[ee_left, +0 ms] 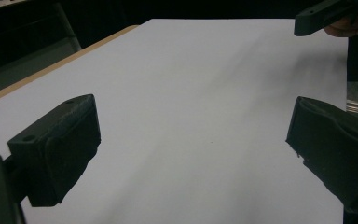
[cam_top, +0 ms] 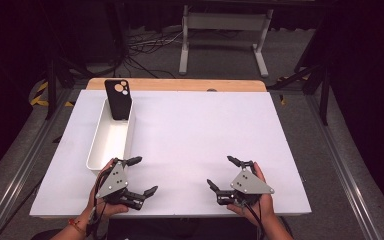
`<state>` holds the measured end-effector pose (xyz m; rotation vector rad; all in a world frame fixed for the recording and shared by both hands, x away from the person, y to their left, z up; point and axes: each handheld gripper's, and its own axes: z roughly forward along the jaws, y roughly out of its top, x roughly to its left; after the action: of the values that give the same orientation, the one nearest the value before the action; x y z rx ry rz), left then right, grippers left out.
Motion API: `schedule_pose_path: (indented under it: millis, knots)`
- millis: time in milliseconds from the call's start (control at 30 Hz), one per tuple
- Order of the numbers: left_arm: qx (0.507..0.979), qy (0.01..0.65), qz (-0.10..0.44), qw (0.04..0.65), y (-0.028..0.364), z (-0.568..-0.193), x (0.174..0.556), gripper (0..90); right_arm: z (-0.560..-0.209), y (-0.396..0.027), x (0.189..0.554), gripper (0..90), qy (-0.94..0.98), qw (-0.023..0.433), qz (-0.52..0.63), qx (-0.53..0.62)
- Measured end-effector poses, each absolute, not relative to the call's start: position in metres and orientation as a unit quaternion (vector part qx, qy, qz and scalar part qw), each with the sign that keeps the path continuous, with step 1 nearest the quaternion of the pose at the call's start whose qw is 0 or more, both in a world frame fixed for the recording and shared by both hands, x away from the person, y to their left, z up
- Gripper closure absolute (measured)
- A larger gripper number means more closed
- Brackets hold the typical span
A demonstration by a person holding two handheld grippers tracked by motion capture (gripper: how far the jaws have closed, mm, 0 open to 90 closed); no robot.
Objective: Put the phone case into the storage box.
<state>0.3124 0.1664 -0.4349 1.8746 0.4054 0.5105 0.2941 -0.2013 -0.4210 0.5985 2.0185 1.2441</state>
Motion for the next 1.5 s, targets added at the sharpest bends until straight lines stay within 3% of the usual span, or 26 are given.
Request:
schedule_pose_path:
  millis: [1500]
  knots:
    - [0.788, 0.164, 0.228, 0.547, 0.1658, -0.4286, 0.3113, 3.7, -0.4226, -0.2023, 0.2910, 11.3, 0.784, 0.341, 0.473, 0.213]
